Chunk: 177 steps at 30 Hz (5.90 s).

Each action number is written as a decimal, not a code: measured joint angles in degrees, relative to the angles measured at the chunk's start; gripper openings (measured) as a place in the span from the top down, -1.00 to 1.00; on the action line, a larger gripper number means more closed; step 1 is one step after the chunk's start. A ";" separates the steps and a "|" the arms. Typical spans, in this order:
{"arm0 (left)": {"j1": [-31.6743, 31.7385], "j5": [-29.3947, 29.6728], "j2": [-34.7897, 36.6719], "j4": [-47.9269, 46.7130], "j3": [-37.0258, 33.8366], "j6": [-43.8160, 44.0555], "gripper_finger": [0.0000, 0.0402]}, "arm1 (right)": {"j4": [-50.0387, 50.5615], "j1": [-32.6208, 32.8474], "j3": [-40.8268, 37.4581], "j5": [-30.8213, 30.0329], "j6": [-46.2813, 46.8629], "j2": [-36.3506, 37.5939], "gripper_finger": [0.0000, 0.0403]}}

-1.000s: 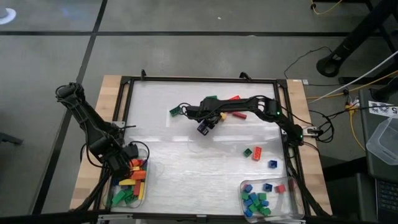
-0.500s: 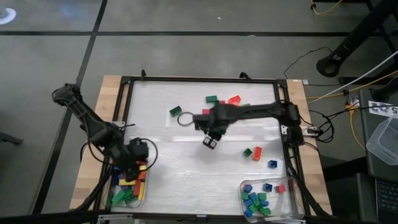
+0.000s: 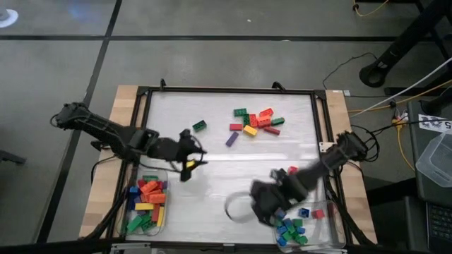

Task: Sort blocks by size
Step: Put the small orange game piece into the right transparent bin, then put the large green game piece into the left transparent bin, then put the large yellow block into the left transparent bin

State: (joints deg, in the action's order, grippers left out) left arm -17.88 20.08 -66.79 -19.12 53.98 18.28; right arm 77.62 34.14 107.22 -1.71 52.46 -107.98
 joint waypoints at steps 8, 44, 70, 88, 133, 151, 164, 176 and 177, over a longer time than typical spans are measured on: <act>9.36 -0.05 -6.23 3.59 0.00 -2.12 0.16 | 0.36 15.81 0.00 -3.36 13.26 -0.26 0.36; 34.45 0.08 -25.88 -8.99 -0.04 -1.03 0.16 | 0.35 22.89 -0.02 -11.69 8.14 -0.28 0.30; 36.98 -3.79 -32.97 -8.42 0.02 -4.98 0.52 | 0.33 22.86 -0.04 -16.15 2.62 -0.33 0.30; 30.61 -26.44 -19.20 -26.17 12.34 -2.91 0.63 | 0.55 16.46 -0.04 -28.79 -19.64 -0.35 0.30; -31.26 -20.90 -1.24 -44.89 -0.39 59.09 0.17 | -31.42 -45.06 -30.20 -10.88 -34.22 -0.37 0.30; -31.15 -19.93 -1.24 -44.70 -0.39 56.68 0.17 | -36.74 -46.92 -36.61 -10.24 -34.11 0.04 0.35; -31.15 -19.17 -1.24 -44.68 -0.39 56.70 0.17 | -35.25 -43.92 -36.41 -7.13 -30.34 -0.15 0.41; -31.15 -19.16 -1.24 -44.69 -0.39 56.72 0.17 | -32.42 -40.00 -31.65 -13.13 -31.98 -0.70 0.41; -31.15 -19.18 -1.24 -44.69 -0.39 56.72 0.17 | -32.27 -40.08 -31.65 -12.60 -31.94 -0.70 0.41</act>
State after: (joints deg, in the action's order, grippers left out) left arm -49.04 0.91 -68.03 -63.81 53.58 75.00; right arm 45.35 -5.94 75.57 -14.31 20.52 -108.68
